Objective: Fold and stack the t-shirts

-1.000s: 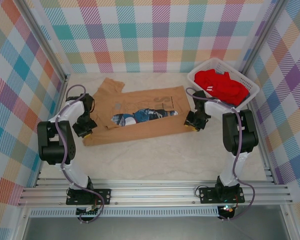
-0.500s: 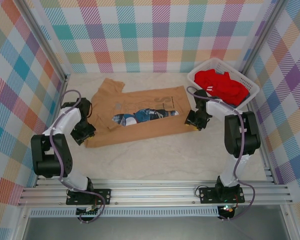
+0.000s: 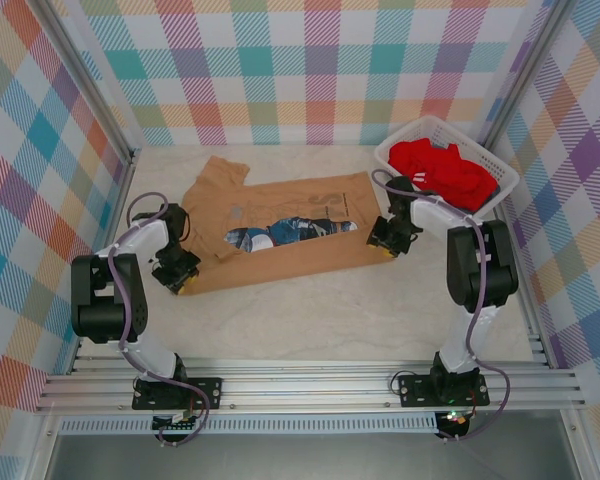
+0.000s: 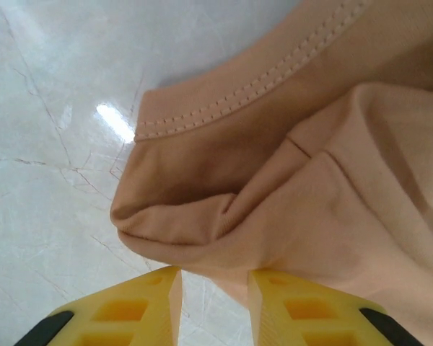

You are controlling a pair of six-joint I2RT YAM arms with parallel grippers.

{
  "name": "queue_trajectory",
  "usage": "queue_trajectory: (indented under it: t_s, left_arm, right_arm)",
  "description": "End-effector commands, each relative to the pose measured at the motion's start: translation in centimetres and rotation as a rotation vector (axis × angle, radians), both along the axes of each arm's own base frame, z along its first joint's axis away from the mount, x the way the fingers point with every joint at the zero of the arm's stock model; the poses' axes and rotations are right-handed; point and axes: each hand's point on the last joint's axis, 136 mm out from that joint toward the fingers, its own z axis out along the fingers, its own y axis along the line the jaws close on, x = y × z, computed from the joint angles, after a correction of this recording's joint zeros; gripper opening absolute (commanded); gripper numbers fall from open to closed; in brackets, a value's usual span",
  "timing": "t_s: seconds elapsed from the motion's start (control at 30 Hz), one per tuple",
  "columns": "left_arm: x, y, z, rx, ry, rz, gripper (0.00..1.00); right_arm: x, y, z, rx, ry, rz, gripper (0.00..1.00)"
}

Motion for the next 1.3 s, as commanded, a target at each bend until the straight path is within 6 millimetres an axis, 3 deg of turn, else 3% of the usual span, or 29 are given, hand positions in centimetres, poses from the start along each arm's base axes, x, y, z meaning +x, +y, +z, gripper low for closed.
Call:
queue_trajectory:
  t_s: [0.0, 0.23, 0.5, 0.63, 0.77, 0.87, 0.97, 1.03, 1.13, 1.27]
  left_arm:
    - [-1.5, 1.4, -1.5, 0.040, 0.066, 0.077, 0.29]
    - [-5.0, 2.2, -3.9, 0.053, 0.174, 0.140, 0.26]
    - [-6.9, 2.2, -3.4, 0.056, 0.195, 0.132, 0.27]
    - [-9.2, 1.9, -3.1, 0.056, 0.222, 0.142, 0.27]
    - [-11.5, 1.9, -2.6, 0.074, 0.221, 0.161, 0.28]
    - [-10.2, 1.7, -1.0, 0.058, 0.139, 0.163, 0.34]
    - [-7.7, 1.9, 2.5, 0.082, 0.041, 0.146, 0.40]
    - [-6.3, 1.1, 4.3, 0.052, -0.019, 0.138, 0.41]
    - [-4.5, -2.5, 4.8, -0.076, -0.097, 0.132, 0.42]
    - [-2.1, -7.6, 3.5, -0.225, -0.167, 0.164, 0.43]
  right_arm:
    - [0.3, -0.1, -0.7, -0.003, 0.019, 0.004, 0.37]
    - [-2.4, -1.2, -2.4, -0.058, 0.137, -0.045, 0.36]
    - [-8.3, -1.8, -2.2, -0.096, 0.286, -0.059, 0.34]
    - [-11.7, -2.2, -2.1, -0.105, 0.329, -0.081, 0.35]
    - [-13.7, -2.6, -1.7, -0.109, 0.328, -0.094, 0.36]
    - [-13.3, -1.9, -0.3, -0.061, 0.277, -0.090, 0.39]
    - [-11.7, -0.7, 2.7, -0.015, 0.155, -0.064, 0.44]
    - [-10.3, 0.1, 5.1, 0.029, 0.043, -0.048, 0.47]
    - [-8.5, 1.9, 7.6, 0.113, -0.103, 0.009, 0.49]
    - [-7.5, 3.5, 8.6, 0.160, -0.145, 0.058, 0.47]
